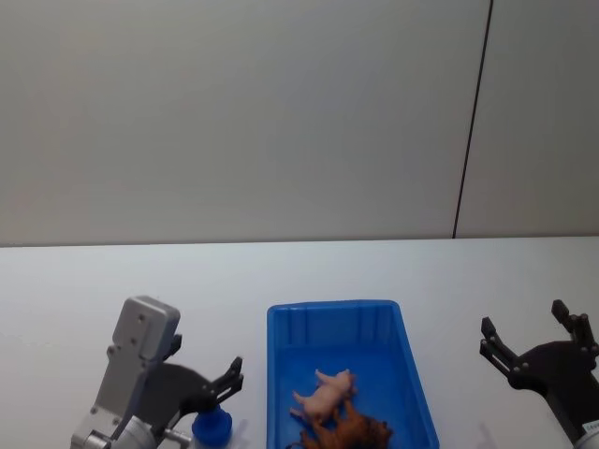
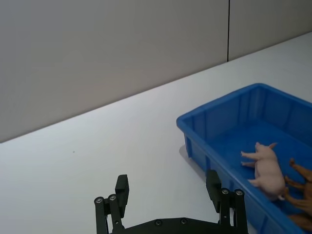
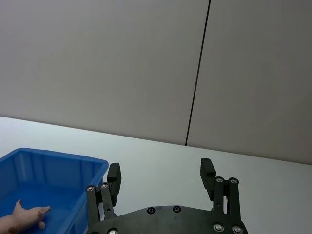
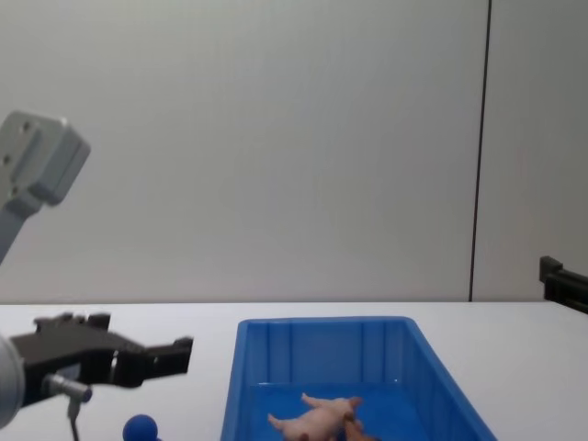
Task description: Pick up the two dolls from the table and place them into the box.
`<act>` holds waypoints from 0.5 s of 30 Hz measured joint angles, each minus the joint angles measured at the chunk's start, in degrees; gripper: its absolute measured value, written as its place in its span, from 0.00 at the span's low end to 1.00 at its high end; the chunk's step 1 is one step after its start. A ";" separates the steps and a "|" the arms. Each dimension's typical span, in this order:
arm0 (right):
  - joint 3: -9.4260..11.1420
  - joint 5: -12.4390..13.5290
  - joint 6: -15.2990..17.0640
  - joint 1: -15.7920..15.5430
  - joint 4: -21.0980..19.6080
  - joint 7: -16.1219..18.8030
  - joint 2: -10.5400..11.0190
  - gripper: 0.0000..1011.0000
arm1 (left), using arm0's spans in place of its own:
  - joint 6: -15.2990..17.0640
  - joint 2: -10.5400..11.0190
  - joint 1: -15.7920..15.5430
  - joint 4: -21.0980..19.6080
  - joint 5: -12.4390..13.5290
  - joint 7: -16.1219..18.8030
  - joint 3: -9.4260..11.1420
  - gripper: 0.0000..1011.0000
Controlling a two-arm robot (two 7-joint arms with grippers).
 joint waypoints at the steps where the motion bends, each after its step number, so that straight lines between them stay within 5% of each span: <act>1: 0.00 0.00 0.00 -0.01 0.00 -0.01 0.00 0.99 | 0.10 0.07 0.12 0.05 -0.12 0.03 -0.04 0.99; 15: 0.00 0.00 -0.01 -0.01 0.00 -0.07 0.00 0.99 | 1.63 0.96 1.99 1.17 -2.00 -0.38 -0.48 0.99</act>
